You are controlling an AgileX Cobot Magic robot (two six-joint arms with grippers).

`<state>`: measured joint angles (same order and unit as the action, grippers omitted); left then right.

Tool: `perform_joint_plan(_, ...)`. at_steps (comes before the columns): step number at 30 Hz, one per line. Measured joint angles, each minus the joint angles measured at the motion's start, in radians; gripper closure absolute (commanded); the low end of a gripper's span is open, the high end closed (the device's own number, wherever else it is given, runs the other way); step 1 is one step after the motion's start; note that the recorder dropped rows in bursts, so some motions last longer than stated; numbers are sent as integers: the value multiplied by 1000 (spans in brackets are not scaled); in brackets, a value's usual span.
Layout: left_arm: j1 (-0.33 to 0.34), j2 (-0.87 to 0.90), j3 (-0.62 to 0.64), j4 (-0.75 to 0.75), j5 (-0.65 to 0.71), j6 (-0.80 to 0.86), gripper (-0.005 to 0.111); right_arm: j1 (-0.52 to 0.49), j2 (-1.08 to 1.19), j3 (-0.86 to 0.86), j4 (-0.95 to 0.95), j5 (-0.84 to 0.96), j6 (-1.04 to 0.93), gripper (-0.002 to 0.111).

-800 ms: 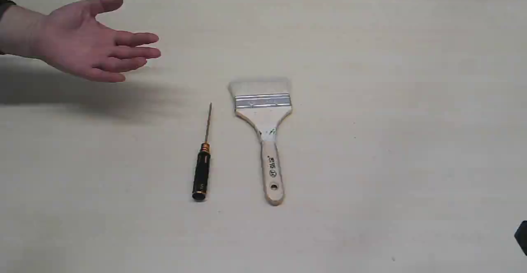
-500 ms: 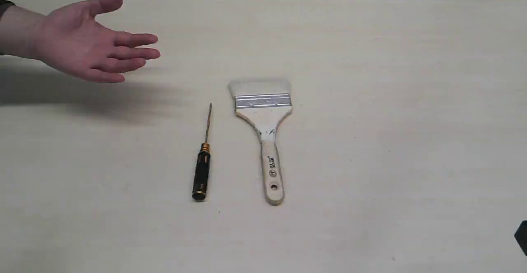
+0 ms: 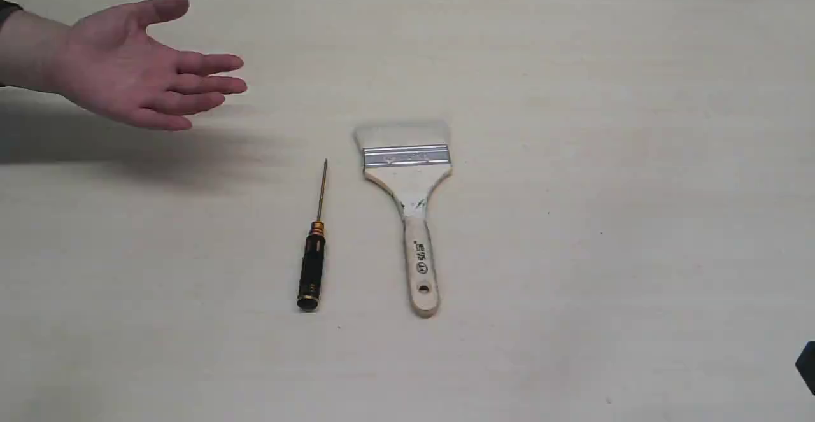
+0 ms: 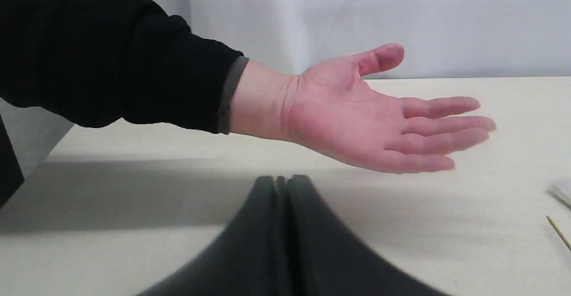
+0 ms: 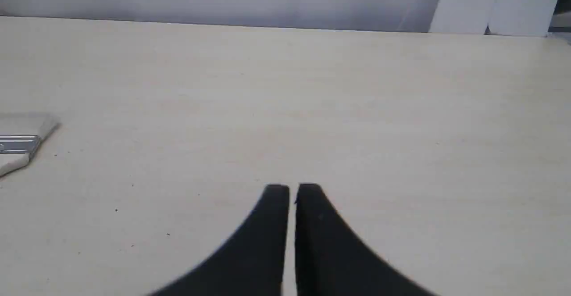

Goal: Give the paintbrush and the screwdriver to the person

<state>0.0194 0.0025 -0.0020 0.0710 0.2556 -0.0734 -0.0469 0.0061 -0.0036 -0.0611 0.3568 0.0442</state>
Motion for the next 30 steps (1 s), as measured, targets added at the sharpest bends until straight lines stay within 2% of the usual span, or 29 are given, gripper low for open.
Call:
perform_joint_plan(3,0,0,0,0,0,0,107,0,0,0,-2,-13,-6,104)
perform_joint_plan(6,0,0,0,0,0,0,107,0,0,2,-10,-101,-18,104)
perform_joint_plan(12,0,0,0,0,0,0,107,0,0,2,-14,-437,-26,104)
perform_joint_plan(16,0,0,0,0,0,0,107,0,0,2,-14,-581,-26,104)
perform_joint_plan(23,0,0,0,0,0,0,107,0,0,2,-16,-647,-19,104)
perform_joint_plan(25,0,0,0,0,0,0,107,1,0,2,-14,-661,99,104)
perform_joint_plan(27,0,0,0,0,0,0,107,1,0,2,-14,-663,326,104)
perform_joint_plan(28,0,0,0,0,0,0,107,1,0,2,-32,-663,461,104)
perform_joint_plan(30,0,0,0,0,0,0,107,1,0,2,-125,-672,598,104)
